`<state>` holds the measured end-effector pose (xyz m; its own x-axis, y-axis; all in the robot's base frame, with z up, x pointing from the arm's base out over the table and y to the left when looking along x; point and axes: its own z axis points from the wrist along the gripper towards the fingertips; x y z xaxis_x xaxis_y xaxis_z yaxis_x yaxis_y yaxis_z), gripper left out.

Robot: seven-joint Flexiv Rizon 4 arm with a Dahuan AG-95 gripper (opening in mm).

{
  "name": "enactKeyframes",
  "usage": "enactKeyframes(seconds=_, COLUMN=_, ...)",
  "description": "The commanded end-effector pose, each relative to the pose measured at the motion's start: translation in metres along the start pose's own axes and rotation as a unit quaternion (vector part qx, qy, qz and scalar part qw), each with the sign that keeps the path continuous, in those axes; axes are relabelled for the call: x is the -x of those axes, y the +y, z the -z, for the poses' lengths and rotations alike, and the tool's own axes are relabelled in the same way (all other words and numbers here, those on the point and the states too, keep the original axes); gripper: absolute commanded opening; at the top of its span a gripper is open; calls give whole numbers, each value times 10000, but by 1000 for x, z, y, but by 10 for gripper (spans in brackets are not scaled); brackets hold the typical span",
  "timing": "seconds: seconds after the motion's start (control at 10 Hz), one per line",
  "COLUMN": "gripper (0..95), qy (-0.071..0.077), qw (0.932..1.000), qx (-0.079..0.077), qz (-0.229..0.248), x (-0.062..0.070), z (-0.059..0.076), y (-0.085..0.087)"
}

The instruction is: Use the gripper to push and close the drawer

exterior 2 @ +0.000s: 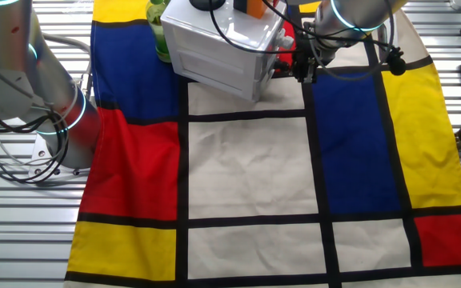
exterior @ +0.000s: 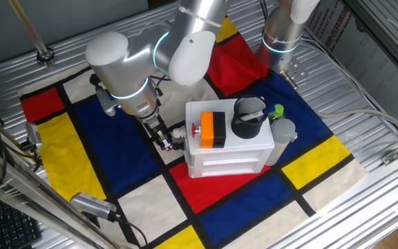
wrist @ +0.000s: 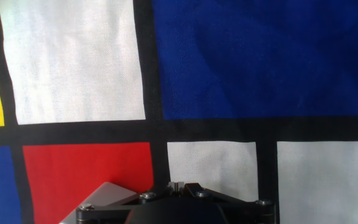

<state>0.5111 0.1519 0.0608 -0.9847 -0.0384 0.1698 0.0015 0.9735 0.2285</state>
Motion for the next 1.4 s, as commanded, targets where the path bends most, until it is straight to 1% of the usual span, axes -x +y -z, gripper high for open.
enactKeyframes(seconds=0.1, gripper=0, qy=-8, qw=9999, qx=-13, qz=115, x=0, z=0, y=0)
enactKeyframes(seconds=0.2, gripper=0, qy=-9, qw=9998, qx=-82, qz=168, x=0, z=0, y=0)
enactKeyframes(seconds=0.3, gripper=0, qy=32, qw=9996, qx=-184, qz=223, x=0, z=0, y=0)
enactKeyframes(seconds=0.5, gripper=0, qy=103, qw=9990, qx=-216, qz=373, x=0, z=0, y=0)
enactKeyframes(seconds=0.7, gripper=0, qy=223, qw=9987, qx=-142, qz=445, x=0, z=0, y=0)
enactKeyframes(seconds=0.8, gripper=0, qy=248, qw=9989, qx=-11, qz=404, x=0, z=0, y=0)
enactKeyframes(seconds=1.4, gripper=0, qy=253, qw=9990, qx=-15, qz=358, x=0, z=0, y=1)
